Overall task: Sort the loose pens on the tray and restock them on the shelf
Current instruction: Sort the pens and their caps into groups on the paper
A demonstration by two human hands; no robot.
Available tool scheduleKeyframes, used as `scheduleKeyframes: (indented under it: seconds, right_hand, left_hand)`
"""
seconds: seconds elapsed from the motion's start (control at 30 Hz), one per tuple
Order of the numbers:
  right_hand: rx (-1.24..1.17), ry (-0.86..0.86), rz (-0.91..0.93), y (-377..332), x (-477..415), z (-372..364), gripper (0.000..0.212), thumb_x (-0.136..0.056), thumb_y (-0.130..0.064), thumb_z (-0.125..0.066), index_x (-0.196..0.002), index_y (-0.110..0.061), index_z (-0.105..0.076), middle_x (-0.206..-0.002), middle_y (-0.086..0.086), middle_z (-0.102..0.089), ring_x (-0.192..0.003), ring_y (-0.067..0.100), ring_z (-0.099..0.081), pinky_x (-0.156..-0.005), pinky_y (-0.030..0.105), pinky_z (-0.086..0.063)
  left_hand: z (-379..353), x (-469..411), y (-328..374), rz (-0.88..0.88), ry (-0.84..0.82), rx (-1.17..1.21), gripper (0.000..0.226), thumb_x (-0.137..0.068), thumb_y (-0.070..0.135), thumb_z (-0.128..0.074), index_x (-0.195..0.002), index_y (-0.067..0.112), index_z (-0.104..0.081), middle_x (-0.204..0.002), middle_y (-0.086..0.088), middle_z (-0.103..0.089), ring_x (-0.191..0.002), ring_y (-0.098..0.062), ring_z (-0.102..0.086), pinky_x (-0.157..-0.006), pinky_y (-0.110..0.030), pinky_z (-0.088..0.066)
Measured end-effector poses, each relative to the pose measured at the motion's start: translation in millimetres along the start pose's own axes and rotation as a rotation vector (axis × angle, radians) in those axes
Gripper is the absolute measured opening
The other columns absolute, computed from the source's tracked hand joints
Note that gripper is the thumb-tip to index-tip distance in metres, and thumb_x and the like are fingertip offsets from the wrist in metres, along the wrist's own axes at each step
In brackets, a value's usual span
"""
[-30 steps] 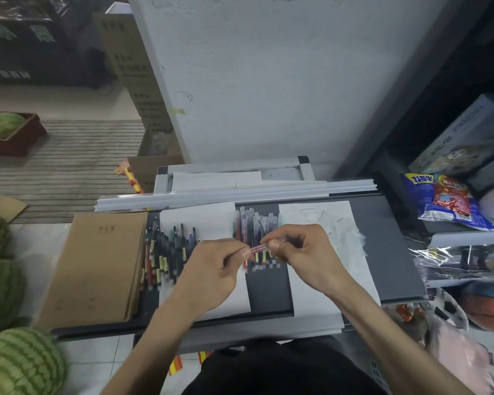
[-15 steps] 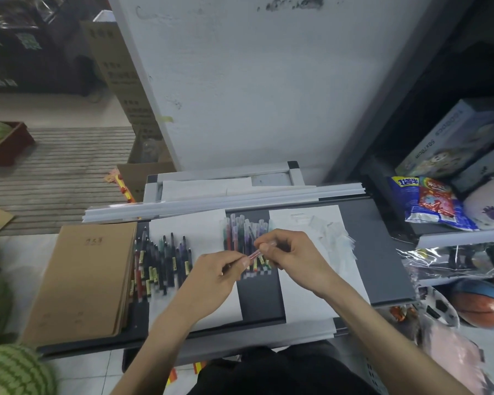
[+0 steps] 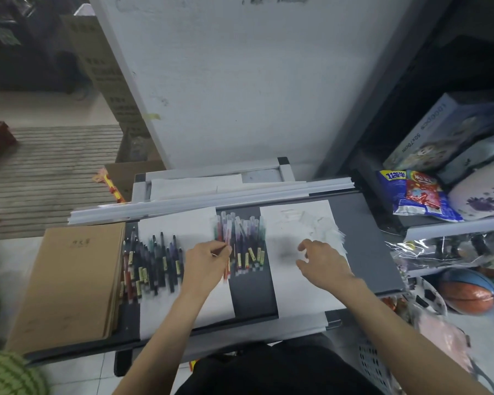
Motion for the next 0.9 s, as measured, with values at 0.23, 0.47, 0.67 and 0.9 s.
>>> scheduleKeyframes:
  seconds: [0.23,0.47,0.67,0.9]
  right_hand:
    - [0.308,-0.035,0.057,23.0,-2.9,-15.9,0.040,-0.095,-0.013,-0.056,-0.133,-0.023,-0.053,-0.130,0.000,-0.055,-0.115,0.022,-0.057,-0.076,0.031,-0.043]
    - [0.329,0.009,0.119,23.8,-9.3,-18.4,0.034,-0.098,-0.010,-0.055,-0.131,-0.020,-0.057,-0.127,0.001,-0.056,-0.115,0.022,-0.057,-0.076,0.030,-0.041]
    - [0.331,0.046,0.108,24.5,-9.9,-13.0,0.030,-0.100,-0.014,-0.058,-0.129,-0.019,-0.061,-0.127,0.001,-0.057,-0.115,0.023,-0.057,-0.084,0.031,-0.043]
    - [0.291,0.114,0.116,20.2,-11.2,-8.3,0.019,-0.099,-0.018,-0.061,-0.118,-0.020,-0.063,-0.120,-0.001,-0.062,-0.113,0.021,-0.057,-0.083,0.031,-0.045]
  left_hand:
    - [-15.7,-37.2,-10.3,0.073,0.007,-0.144,0.014,-0.093,0.024,-0.074,-0.097,0.014,-0.082,-0.095,-0.004,-0.079,-0.093,-0.024,-0.072,-0.083,-0.028,-0.052]
    - [-25.5,-40.1,-17.4,0.104,0.010,-0.176,0.022,-0.092,0.030,-0.077,-0.109,0.016,-0.078,-0.108,-0.004,-0.077,-0.096,-0.024,-0.072,-0.088,-0.033,-0.056]
    - [-27.3,-34.4,-20.8,0.124,0.009,-0.116,0.032,-0.087,0.029,-0.082,-0.115,0.014,-0.075,-0.105,-0.005,-0.076,-0.093,-0.024,-0.071,-0.089,-0.037,-0.058]
    - [-21.2,-25.0,-27.6,0.128,-0.009,-0.092,0.029,-0.087,0.026,-0.082,-0.112,0.015,-0.074,-0.101,-0.005,-0.075,-0.083,-0.018,-0.069,-0.074,-0.027,-0.054]
Point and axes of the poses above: each hand's wrist, its own x-axis away from the middle knuckle, its own z-axis out of the back of the hand, y = z × x, the point moved 5 cm from there along -x, towards the middle knuckle
